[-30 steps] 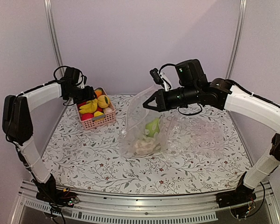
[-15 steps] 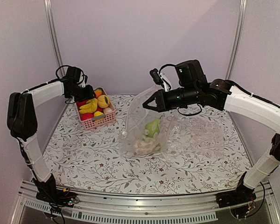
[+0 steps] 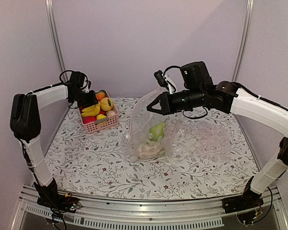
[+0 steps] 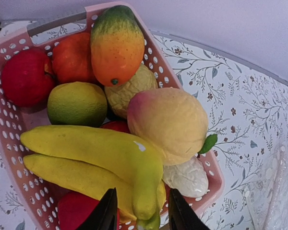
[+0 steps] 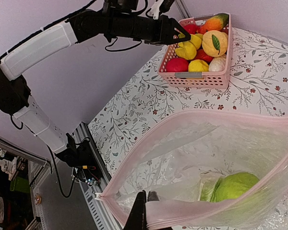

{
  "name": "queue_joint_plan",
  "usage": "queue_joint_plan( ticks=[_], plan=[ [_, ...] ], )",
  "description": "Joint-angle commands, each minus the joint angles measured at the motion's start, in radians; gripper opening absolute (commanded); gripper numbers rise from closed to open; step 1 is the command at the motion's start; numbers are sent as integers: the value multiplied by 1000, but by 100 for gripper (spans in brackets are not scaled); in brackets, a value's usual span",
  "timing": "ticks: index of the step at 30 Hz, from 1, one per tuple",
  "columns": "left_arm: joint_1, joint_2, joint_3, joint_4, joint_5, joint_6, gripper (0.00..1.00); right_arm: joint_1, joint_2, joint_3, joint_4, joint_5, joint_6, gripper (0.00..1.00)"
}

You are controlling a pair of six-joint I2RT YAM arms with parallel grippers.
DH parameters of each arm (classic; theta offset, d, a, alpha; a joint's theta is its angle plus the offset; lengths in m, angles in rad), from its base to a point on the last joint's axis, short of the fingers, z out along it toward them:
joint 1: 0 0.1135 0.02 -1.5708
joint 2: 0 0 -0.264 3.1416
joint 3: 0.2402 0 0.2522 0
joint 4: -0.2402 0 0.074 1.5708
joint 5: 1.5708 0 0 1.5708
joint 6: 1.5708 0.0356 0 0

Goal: Place the food in the zip-top bag and seal the zipper
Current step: Pick up the fake fruit from the bin.

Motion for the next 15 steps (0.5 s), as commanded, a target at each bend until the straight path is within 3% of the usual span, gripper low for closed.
queue_joint_plan(
  ticks=[1, 15],
  plan=[
    [12, 21, 24, -17, 0, 12, 34, -3, -16, -5, 29, -2, 9, 0],
    [17, 34, 43, -13, 15, 21, 19, -3, -12, -5, 29, -3, 10, 0]
  ],
)
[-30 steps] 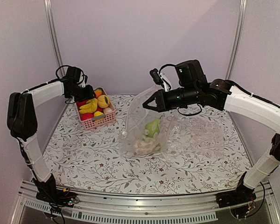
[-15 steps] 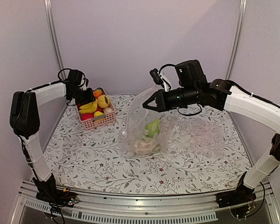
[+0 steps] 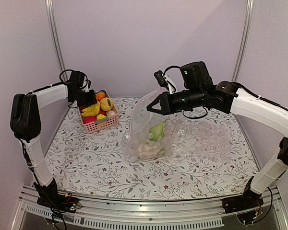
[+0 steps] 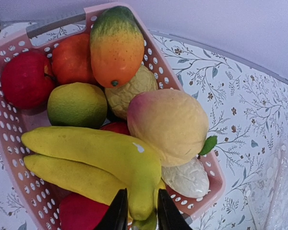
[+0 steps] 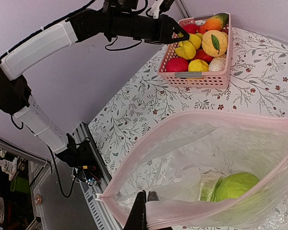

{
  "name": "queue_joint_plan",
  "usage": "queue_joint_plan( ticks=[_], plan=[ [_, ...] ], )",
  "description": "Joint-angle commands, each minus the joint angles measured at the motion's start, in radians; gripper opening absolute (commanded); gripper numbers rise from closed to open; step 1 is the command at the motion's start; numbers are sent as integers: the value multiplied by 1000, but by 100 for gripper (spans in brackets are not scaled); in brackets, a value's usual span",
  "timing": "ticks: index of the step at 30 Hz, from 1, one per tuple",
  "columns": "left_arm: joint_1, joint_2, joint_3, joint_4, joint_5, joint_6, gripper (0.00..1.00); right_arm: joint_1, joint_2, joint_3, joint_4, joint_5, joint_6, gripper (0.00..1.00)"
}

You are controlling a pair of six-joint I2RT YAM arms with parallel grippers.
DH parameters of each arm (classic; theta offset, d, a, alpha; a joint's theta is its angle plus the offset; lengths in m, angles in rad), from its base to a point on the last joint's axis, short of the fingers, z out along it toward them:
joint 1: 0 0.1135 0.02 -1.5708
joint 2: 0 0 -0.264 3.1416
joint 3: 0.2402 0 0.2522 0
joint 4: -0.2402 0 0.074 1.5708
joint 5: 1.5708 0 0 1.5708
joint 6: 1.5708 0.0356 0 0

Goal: Place the food in the zip-top bag and seal the zipper
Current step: Pick up the fake fruit from the bin.

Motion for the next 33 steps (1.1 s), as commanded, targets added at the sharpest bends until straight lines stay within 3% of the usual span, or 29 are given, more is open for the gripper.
queue_joint_plan(
  ticks=[1, 15, 23, 33],
  plan=[
    [14, 21, 33, -4, 12, 12, 17, -2, -12, -5, 28, -3, 7, 0],
    [17, -46, 17, -3, 8, 11, 2, -3, -6, 1, 27, -4, 6, 0],
    [40, -207, 2, -28, -42, 41, 0, -3, -9, 0, 26, 2, 5, 0],
    [32, -483, -73, 12, 168, 46, 0, -3, 4, 21, 21, 4, 4, 0]
  ],
)
